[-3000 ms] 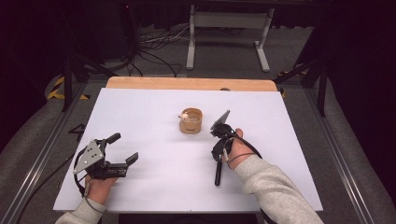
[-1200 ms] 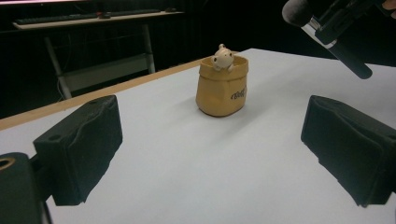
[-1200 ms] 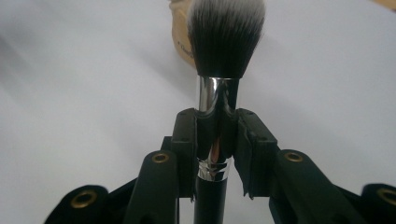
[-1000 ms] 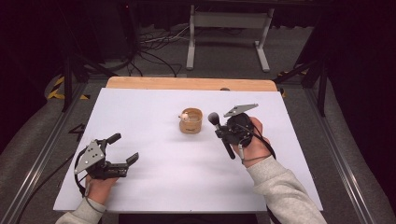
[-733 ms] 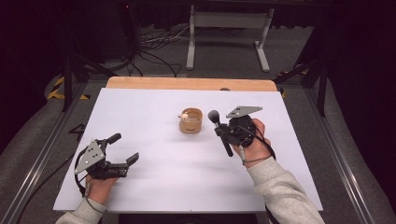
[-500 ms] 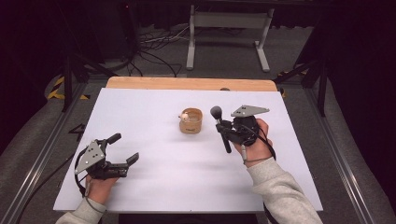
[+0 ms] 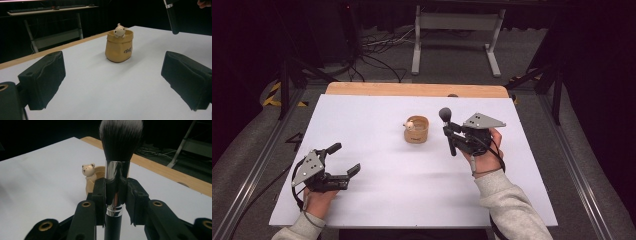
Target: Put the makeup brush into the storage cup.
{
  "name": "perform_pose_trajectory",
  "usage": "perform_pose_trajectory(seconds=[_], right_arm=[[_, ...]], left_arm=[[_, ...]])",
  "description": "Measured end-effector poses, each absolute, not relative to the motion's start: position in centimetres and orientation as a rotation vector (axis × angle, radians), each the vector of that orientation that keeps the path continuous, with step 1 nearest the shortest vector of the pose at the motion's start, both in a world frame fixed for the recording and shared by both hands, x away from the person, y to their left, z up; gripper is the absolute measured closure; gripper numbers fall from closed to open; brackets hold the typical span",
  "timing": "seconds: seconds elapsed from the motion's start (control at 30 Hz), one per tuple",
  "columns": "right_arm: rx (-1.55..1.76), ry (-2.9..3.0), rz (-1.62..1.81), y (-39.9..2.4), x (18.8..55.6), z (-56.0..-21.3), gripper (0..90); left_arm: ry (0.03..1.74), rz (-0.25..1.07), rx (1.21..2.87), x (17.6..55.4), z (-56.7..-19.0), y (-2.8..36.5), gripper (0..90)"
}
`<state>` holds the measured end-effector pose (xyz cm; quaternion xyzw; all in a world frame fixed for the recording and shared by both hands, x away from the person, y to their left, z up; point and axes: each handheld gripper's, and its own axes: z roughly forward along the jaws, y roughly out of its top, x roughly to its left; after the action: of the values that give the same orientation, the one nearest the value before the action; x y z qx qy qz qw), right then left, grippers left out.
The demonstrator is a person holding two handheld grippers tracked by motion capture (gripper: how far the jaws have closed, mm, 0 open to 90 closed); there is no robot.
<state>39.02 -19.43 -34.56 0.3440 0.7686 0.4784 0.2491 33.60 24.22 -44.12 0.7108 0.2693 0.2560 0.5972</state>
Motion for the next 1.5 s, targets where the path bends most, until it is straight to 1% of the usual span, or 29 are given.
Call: perform_pose_trajectory(seconds=[0.5,0.87,1.5], right_arm=[[0.827,1.957,1.419,-19.1,39.3,-34.6,71.3],[0.806,1.922,1.445,-18.5,40.0,-34.7,71.3],[0.772,1.912,1.472,-15.6,43.2,-33.4,71.2]], left_arm=[[0.624,0.596,1.648,33.6,-44.1,24.2,5.9],[0.624,0.596,1.647,33.6,-44.2,24.2,5.8],[0.627,0.592,1.647,33.6,-44.2,24.3,5.9]])
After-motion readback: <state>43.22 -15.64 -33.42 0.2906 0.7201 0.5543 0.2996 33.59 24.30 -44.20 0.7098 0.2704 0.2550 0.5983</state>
